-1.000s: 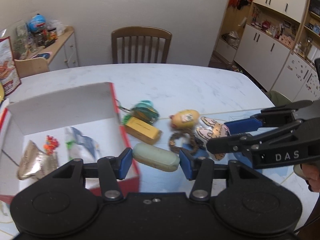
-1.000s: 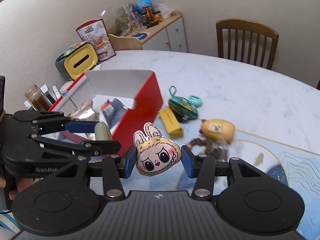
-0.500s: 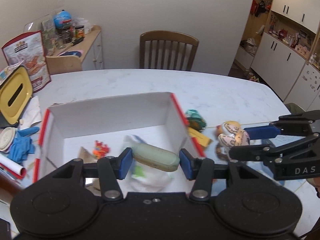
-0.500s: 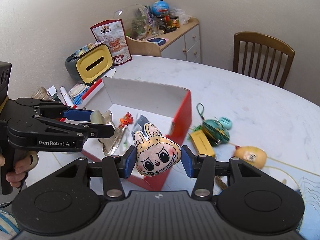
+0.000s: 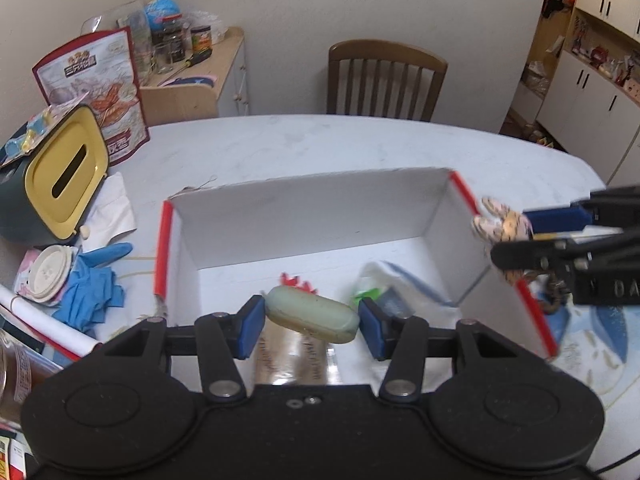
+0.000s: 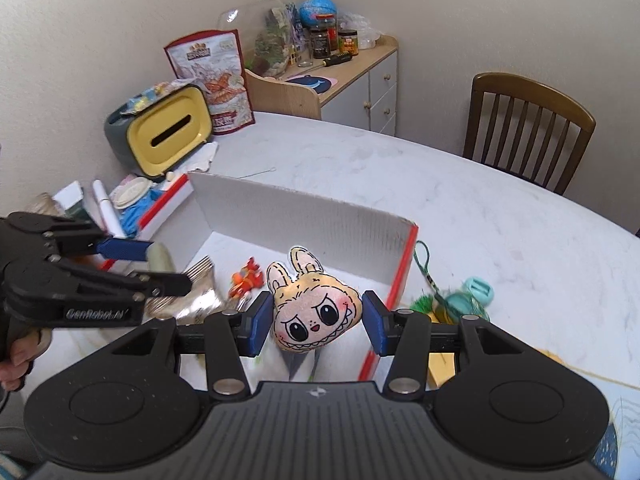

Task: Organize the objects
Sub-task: 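Carry the bunny plush and soap bar over the red box with both tools, then open both tools to drop the bunny plush and soap bar into the box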

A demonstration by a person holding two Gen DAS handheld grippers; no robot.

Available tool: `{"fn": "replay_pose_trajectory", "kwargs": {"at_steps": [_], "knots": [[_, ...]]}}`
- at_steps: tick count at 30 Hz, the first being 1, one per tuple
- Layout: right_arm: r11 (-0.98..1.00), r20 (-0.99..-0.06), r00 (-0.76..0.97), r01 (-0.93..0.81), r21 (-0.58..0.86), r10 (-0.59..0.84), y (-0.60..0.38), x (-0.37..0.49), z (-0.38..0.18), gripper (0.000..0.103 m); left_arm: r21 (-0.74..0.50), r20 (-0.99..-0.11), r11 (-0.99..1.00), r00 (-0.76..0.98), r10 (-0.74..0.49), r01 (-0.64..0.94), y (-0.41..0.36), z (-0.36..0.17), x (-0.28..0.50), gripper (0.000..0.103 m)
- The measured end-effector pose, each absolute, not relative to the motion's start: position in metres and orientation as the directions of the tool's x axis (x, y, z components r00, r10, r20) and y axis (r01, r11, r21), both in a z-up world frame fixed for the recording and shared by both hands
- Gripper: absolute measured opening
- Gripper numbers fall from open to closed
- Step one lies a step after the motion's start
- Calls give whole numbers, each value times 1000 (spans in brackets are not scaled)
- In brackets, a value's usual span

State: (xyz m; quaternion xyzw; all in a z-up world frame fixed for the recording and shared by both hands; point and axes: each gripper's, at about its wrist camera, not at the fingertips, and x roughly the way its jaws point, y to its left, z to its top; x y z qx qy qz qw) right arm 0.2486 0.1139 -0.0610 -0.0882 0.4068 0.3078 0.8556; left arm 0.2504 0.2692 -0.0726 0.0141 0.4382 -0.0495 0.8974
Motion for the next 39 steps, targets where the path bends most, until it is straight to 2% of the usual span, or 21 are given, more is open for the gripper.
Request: {"fn": "replay_pose_trajectory", "kwargs": {"at_steps": [13, 30, 35, 39], "knots": [[823, -817, 461, -567, 29, 346, 169, 298, -110, 47, 28, -821, 995, 570, -34, 100, 279, -104, 297, 50], [802, -872, 394, -597, -1, 292, 195, 312, -140, 48, 65, -920, 986, 392, 0, 154, 268, -145, 335, 46], [803, -875, 390, -596, -1, 288, 195, 311, -140, 49, 65, -929, 988, 371, 9, 139, 270, -148, 337, 49], [800, -870, 396, -600, -4, 293, 193, 307, -136, 51, 75, -921, 988, 389, 16, 137, 269, -145, 332, 60]]}}
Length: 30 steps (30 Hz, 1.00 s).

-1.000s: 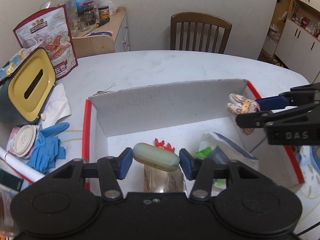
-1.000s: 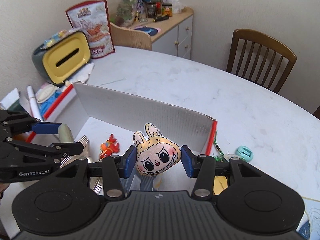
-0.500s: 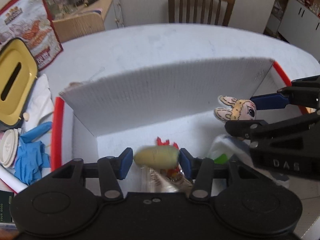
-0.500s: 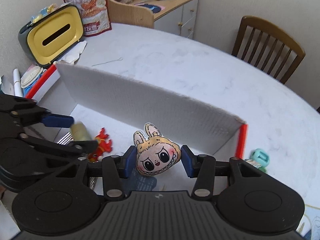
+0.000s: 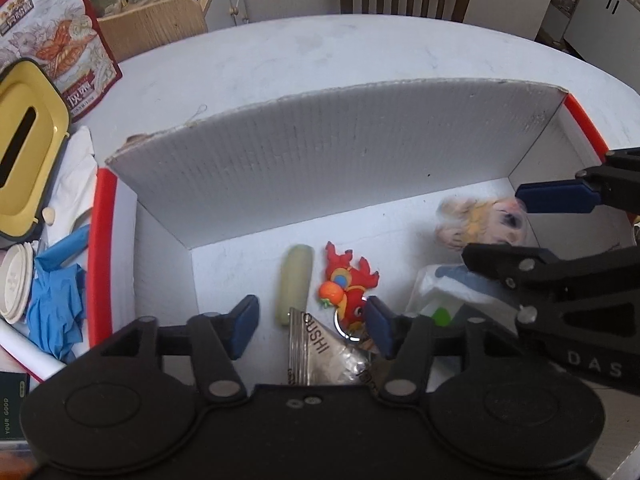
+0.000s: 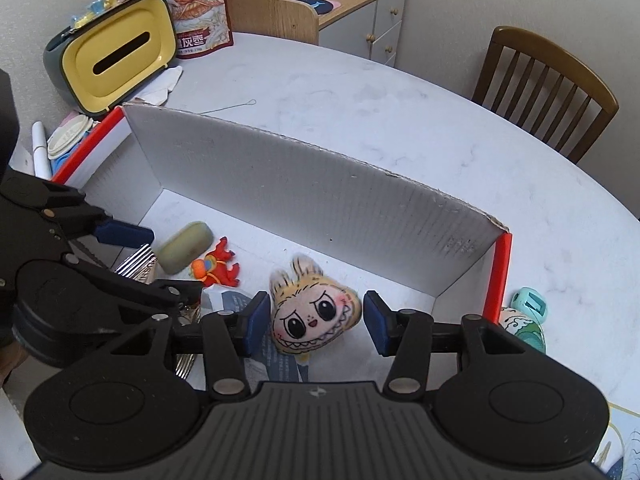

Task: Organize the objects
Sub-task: 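Open both tools to drop the bunny plush and soap bar into the box, then move both tools back toward the bead bag and green egg keychain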

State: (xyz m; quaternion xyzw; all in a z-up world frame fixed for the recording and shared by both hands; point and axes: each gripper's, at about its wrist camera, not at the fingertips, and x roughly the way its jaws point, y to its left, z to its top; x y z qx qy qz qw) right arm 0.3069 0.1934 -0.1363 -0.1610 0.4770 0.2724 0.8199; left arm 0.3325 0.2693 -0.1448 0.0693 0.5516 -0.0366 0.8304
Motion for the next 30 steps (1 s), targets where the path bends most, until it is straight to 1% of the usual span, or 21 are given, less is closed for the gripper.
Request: {"fn": "replay_pose_trajectory", "kwargs": {"at_steps": [3, 8, 14, 17, 24, 30], "knots": [[799, -862, 406, -602, -2, 304, 190, 303, -130, 54, 80, -915, 987, 404, 16, 143, 267, -142, 329, 62], [798, -844, 419, -603, 17, 335, 179, 294, -112, 55, 70, -905, 988, 425, 5, 138, 266, -134, 320, 63], [795, -821, 424, -604, 58, 382, 164, 280, -89, 59, 61, -887, 988, 463, -12, 142, 262, -117, 308, 64], [792, -803, 433, -606, 76, 408, 153, 272, -75, 59, 55, -873, 989, 487, -21, 140, 259, -106, 302, 68], [791, -754, 470, -602, 107, 460, 112, 252, -40, 63, 41, -833, 986, 550, -56, 162, 241, -75, 282, 74], [805, -729, 499, -580, 122, 469, 60, 239, -22, 68, 25, -811, 983, 578, -86, 181, 220, -58, 265, 77]]}}
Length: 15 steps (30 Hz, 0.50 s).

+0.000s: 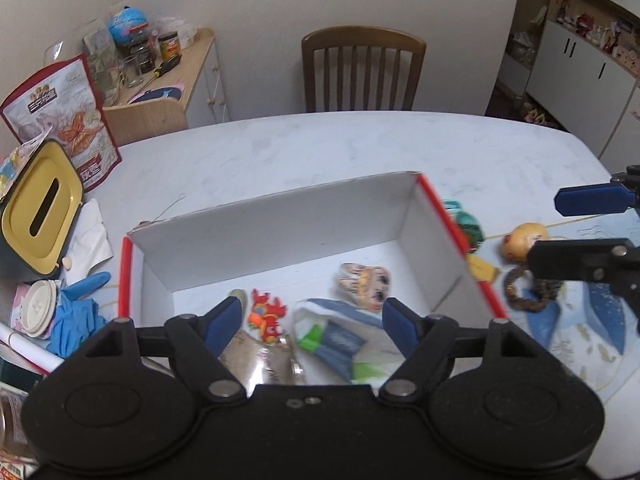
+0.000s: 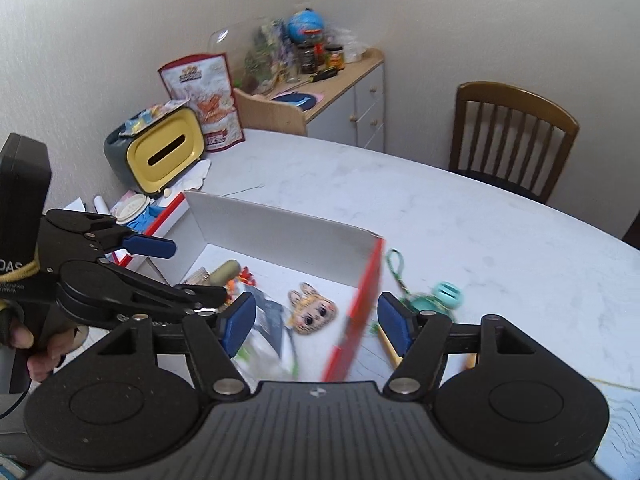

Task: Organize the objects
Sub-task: 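Move both tools back toward the bead bag and green egg keychain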

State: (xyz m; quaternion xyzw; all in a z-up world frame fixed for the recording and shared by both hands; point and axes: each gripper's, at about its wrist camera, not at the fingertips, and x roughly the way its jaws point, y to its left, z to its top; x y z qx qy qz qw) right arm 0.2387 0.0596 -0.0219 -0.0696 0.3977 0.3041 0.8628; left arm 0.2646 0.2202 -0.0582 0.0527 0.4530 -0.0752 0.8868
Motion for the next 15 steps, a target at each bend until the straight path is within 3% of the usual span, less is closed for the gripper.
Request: {"fn": "replay_pose_trajectory", "kwargs": {"at_steps": [15], "knots": [[857, -738, 526, -497, 136, 422, -56, 226, -38, 69, 14, -800, 972, 586, -130, 235, 148, -50, 244, 91]]}}
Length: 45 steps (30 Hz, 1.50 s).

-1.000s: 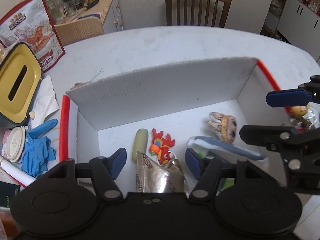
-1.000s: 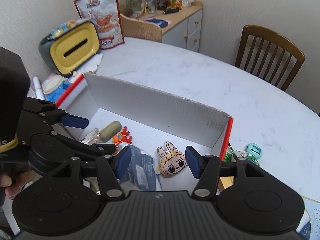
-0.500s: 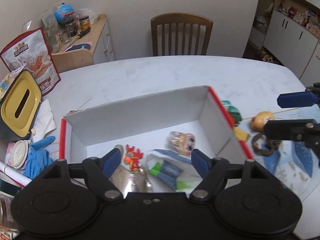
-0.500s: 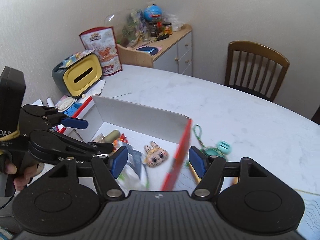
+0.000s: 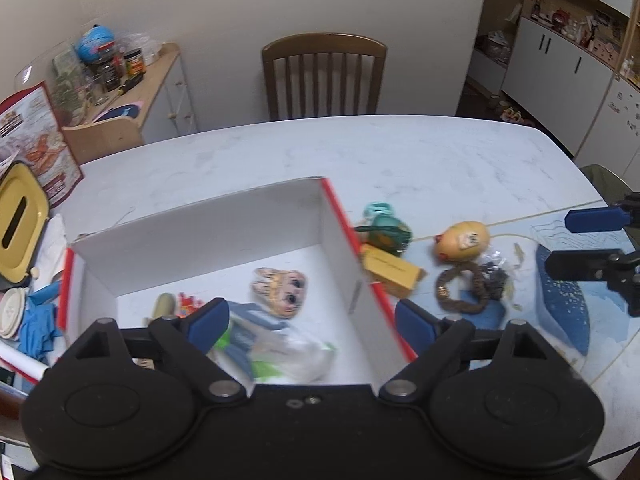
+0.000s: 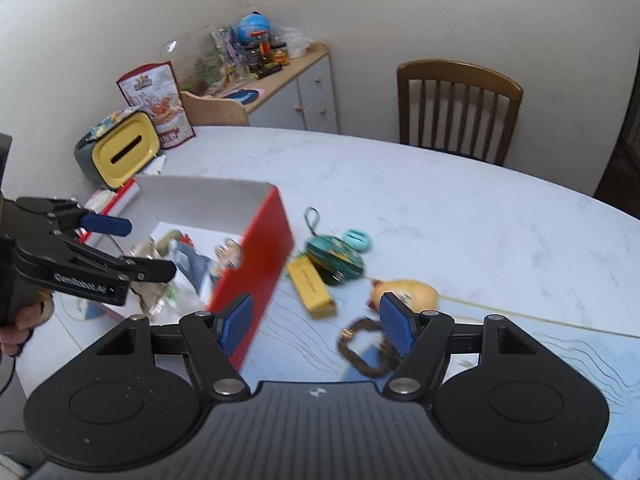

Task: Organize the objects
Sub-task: 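Move both tools back toward the bead bag and green egg keychain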

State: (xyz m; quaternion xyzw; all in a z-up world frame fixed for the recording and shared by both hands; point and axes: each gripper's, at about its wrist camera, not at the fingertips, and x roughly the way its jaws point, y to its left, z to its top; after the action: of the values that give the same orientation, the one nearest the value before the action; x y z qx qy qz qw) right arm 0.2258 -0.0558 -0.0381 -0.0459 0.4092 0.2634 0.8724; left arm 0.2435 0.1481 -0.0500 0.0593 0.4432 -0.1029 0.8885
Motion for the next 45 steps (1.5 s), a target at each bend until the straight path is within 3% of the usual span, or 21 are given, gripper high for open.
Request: {"fn": "replay_pose_trajectory", "kwargs": {"at_steps": [10, 26, 38, 45], "knots": [[880, -759, 522, -454, 139, 389, -111, 230, -60, 69, 28, -778, 968, 613, -135, 248, 92, -53, 248, 102], [866, -795, 465, -479, 143, 389, -147, 254, -106, 69, 72, -766, 988, 641, -34, 139, 23, -80, 288, 102], [837, -788, 434, -518, 179, 437, -139, 276, -130, 69, 202, -747, 976, 657, 104, 75, -22, -115, 318, 100], [826, -790, 401, -519, 222, 464, -137, 285, -148, 69, 205, -731, 975, 648, 213, -89, -29, -126, 327, 99]]}}
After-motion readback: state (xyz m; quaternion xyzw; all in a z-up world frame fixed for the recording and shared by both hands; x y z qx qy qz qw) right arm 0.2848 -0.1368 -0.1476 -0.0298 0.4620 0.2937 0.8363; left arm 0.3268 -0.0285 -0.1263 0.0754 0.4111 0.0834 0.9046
